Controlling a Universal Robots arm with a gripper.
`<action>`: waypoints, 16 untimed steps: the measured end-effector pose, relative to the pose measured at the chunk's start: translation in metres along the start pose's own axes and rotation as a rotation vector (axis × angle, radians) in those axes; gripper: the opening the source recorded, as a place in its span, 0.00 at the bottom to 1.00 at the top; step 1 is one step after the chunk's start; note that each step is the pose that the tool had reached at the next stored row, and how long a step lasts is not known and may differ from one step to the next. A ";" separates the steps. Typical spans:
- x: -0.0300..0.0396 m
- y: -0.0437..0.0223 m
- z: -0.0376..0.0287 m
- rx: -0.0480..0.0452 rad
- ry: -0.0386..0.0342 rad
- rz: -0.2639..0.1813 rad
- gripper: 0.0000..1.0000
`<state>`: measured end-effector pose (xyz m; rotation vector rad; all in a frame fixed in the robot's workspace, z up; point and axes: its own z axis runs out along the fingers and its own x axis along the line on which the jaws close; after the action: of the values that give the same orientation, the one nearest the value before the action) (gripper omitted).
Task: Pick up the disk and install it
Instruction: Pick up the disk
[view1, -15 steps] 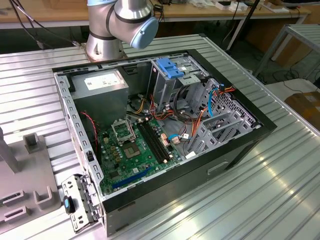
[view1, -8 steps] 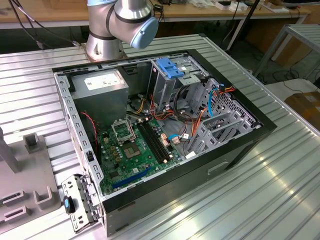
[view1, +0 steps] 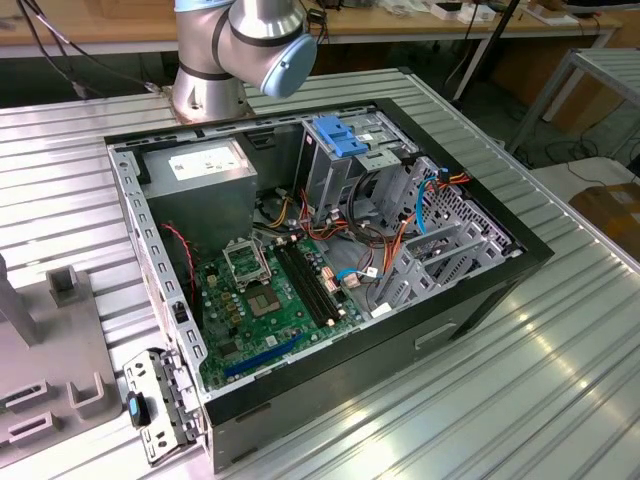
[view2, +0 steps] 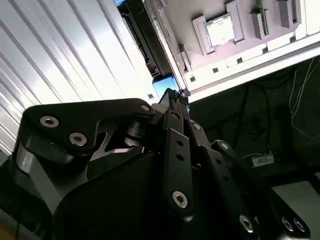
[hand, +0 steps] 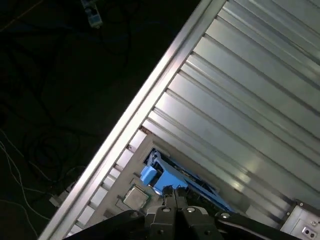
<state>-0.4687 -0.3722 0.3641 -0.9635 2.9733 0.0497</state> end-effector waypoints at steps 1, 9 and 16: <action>0.0000 0.0000 0.0001 -0.0008 0.0012 -0.043 0.11; 0.0000 0.0000 0.0011 -0.0047 0.0087 -0.282 0.11; 0.0001 -0.0001 0.0033 -0.0093 0.0176 -0.557 0.24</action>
<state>-0.4687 -0.3722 0.3608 -1.7507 2.6028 0.0465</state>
